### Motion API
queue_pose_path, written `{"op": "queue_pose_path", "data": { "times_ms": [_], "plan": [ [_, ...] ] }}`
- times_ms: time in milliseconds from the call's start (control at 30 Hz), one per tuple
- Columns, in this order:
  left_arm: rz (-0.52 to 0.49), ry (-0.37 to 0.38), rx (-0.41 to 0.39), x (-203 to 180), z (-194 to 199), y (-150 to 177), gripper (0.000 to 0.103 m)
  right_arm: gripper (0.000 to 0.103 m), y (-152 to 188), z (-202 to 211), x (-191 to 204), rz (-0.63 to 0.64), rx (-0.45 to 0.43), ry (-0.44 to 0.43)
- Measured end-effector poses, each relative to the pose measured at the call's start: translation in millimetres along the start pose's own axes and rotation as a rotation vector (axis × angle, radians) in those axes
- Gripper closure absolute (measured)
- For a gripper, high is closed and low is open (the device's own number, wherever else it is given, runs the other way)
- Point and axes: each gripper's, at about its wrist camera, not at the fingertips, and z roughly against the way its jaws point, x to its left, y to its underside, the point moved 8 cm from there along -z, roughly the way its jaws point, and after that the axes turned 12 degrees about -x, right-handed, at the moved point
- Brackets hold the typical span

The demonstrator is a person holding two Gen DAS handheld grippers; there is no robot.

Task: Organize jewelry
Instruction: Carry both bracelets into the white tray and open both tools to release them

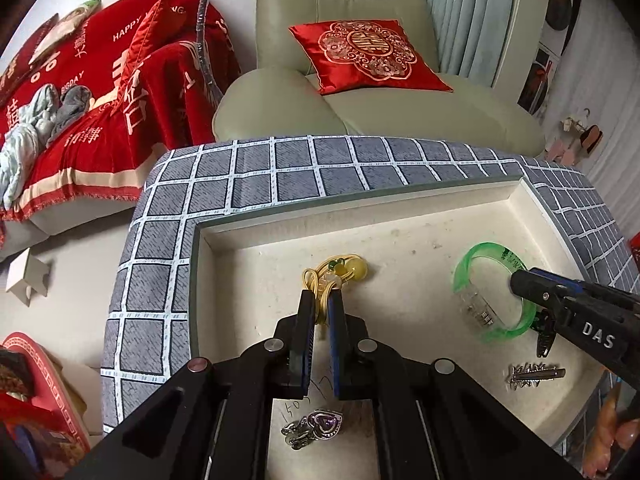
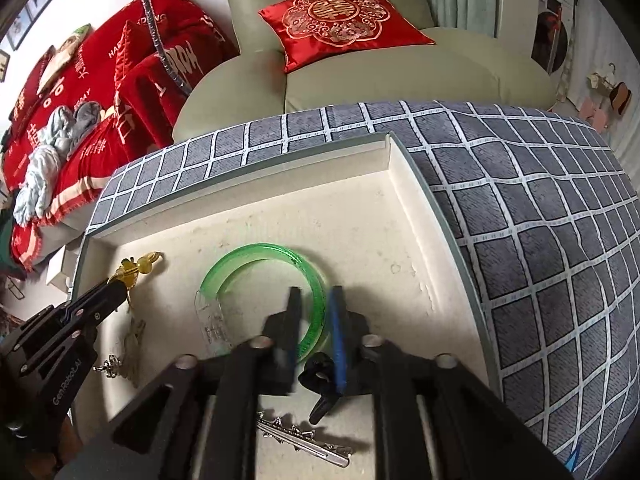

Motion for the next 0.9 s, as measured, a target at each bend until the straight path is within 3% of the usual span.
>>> {"op": "queue_pose_path", "data": {
  "times_ms": [33, 100, 400, 767, 833, 900],
  "plan": [
    [-0.003, -0.004, 0.004, 0, 0, 0, 0.080, 0.045, -1, 2, 0, -0.005, -0.006, -0.007],
    [-0.006, -0.006, 0.002, -1, 1, 0, 0.080, 0.035, -2, 7, 1, -0.015, -0.024, -0.020],
    [-0.046, -0.013, -0.032, -10, 10, -4, 0.080, 0.035, -6, 53, 0, -0.043, -0.109, -0.059],
    [-0.053, 0.019, -0.057, -18, 29, -8, 0.080, 0.034, 11, 89, -15, -0.083, -0.118, -0.076],
    [-0.061, 0.023, -0.070, -20, 37, -8, 0.080, 0.023, 14, 95, -16, -0.093, -0.122, -0.083],
    [-0.057, 0.034, -0.078, -21, 47, -6, 0.080, 0.022, 18, 104, -18, -0.103, -0.133, -0.094]
  ]
}}
